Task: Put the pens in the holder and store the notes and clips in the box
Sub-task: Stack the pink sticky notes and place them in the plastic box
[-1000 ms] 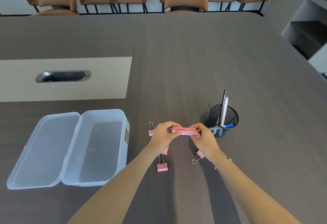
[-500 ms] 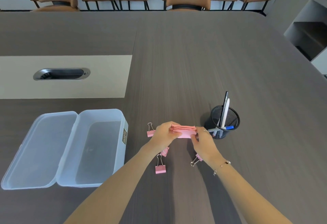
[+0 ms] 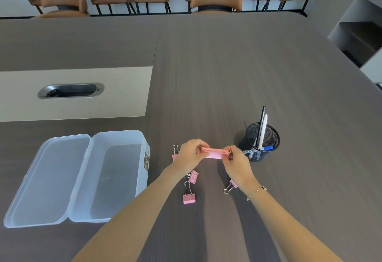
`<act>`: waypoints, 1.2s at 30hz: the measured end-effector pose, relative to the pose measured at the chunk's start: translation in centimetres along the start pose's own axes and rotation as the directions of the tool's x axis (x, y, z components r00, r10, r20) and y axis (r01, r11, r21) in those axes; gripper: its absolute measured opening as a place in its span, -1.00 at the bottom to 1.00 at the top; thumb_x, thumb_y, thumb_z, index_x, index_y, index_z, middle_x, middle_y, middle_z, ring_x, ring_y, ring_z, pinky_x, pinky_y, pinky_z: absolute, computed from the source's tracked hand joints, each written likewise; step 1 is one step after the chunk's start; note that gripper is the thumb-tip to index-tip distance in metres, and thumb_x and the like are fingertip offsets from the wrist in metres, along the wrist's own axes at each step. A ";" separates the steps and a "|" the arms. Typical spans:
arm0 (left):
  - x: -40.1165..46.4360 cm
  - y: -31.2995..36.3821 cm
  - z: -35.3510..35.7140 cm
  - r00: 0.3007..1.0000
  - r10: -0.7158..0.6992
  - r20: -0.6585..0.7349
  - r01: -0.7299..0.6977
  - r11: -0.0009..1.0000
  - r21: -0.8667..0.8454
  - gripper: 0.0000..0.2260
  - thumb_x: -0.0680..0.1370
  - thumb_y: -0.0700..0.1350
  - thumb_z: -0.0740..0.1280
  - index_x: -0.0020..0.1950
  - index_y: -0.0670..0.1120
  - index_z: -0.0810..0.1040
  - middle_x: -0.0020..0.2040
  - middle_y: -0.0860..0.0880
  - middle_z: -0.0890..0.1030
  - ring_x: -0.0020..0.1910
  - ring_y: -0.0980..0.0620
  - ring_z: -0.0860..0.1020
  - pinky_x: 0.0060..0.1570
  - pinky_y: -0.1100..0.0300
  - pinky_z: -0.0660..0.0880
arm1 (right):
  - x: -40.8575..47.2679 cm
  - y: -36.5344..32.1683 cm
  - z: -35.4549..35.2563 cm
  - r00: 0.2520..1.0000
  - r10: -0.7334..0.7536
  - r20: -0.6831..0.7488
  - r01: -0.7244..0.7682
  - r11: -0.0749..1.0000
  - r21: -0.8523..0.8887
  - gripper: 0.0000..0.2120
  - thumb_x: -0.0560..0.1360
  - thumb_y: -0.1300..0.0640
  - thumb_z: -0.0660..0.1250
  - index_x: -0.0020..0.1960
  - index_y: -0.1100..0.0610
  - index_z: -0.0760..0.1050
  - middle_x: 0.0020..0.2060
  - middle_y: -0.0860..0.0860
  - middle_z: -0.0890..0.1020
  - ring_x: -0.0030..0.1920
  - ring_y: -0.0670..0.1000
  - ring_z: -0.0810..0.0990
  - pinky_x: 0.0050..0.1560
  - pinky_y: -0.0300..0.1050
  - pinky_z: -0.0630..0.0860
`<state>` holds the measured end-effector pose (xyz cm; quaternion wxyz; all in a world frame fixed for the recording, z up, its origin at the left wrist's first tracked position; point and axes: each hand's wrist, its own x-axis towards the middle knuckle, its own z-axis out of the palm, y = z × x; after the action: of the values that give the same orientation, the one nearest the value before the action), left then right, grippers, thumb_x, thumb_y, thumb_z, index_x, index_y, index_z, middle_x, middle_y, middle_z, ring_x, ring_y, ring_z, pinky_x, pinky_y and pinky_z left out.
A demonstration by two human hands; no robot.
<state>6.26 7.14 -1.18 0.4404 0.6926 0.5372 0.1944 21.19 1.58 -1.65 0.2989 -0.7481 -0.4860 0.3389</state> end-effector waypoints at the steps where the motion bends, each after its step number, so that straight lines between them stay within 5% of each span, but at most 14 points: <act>1: -0.1 -0.1 0.1 1.000 -0.004 -0.009 0.004 1.000 0.017 -0.85 0.46 -0.23 0.38 0.01 -0.14 0.63 -0.16 0.00 0.55 -0.31 0.20 0.42 -0.20 0.33 0.33 | -0.1 0.1 0.1 1.000 -0.006 -0.005 0.006 1.000 -0.013 -0.86 0.55 0.28 0.19 0.06 0.24 0.48 -0.01 0.20 0.61 -0.11 0.07 0.51 -0.09 -0.18 0.38; 11: 0.0 -0.4 0.4 0.991 -0.066 -0.114 0.062 0.997 -0.037 -0.87 0.46 -0.26 0.35 -0.01 -0.21 0.62 -0.19 -0.06 0.61 -0.22 0.03 0.49 -0.24 0.43 0.36 | 0.0 -0.4 0.8 0.998 -0.033 -0.055 0.030 0.998 -0.051 -0.81 0.57 0.29 0.16 0.10 0.32 0.48 -0.05 0.16 0.59 -0.04 0.14 0.53 -0.04 -0.13 0.42; 17: -0.8 0.1 0.6 0.974 -0.134 -0.185 0.129 0.991 -0.037 -0.87 0.50 -0.27 0.28 -0.01 -0.25 0.59 -0.18 -0.08 0.58 -0.19 -0.01 0.48 -0.29 0.32 0.34 | -0.2 -0.9 1.3 0.994 -0.007 0.106 0.027 0.981 -0.193 -0.71 0.63 0.20 0.03 0.20 0.30 0.43 0.05 0.22 0.56 0.05 0.19 0.57 0.11 -0.02 0.49; 23: -2.3 2.5 -6.5 0.944 -0.108 -0.311 0.064 0.987 -0.149 -0.79 0.46 -0.22 0.37 0.09 -0.15 0.59 -0.04 -0.07 0.67 -0.12 0.03 0.57 -0.31 0.59 0.43 | -1.2 -7.6 0.4 0.995 -0.101 0.024 0.101 0.995 0.011 -0.82 0.60 0.19 0.14 0.02 0.24 0.48 -0.19 0.16 0.61 -0.19 0.16 0.56 -0.12 -0.01 0.55; 27: -4.1 2.7 -13.8 0.901 -0.182 -0.393 0.165 0.983 -0.078 -0.73 0.47 -0.18 0.38 0.16 -0.13 0.59 0.02 -0.03 0.67 -0.02 0.02 0.58 0.00 0.31 0.39 | -1.8 -14.5 3.2 0.995 -0.096 -0.024 0.099 0.973 0.209 -0.84 0.52 0.18 0.25 0.07 0.18 0.52 -0.18 -0.03 0.59 -0.25 -0.05 0.57 -0.29 -0.33 0.51; 30: -6.0 0.7 -17.9 0.848 -0.265 -0.459 0.277 0.960 -0.044 -0.73 0.48 -0.18 0.35 0.18 -0.11 0.61 0.11 -0.06 0.68 -0.02 0.00 0.56 -0.03 0.30 0.33 | -2.7 -18.5 7.4 0.996 -0.084 0.023 0.078 0.977 0.196 -0.81 0.50 0.20 0.22 -0.01 0.23 0.57 -0.14 0.05 0.65 -0.17 0.04 0.56 -0.20 -0.20 0.45; 36: -8.1 -6.0 -20.3 0.778 -0.290 -0.557 0.332 0.943 -0.026 -0.88 0.42 -0.33 0.25 -0.23 -0.28 0.58 -0.32 -0.14 0.55 -0.28 -0.08 0.37 -0.42 0.21 0.23 | -3.8 -21.9 16.1 0.972 -0.062 0.227 0.048 0.997 0.067 -0.83 0.43 0.40 0.17 -0.04 0.30 0.47 -0.08 0.20 0.60 -0.13 0.15 0.52 -0.22 -0.07 0.42</act>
<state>-15.06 8.02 6.42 0.2664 0.5238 0.7549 0.2910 -4.31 7.57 6.63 0.2728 -0.6809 -0.5272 0.4290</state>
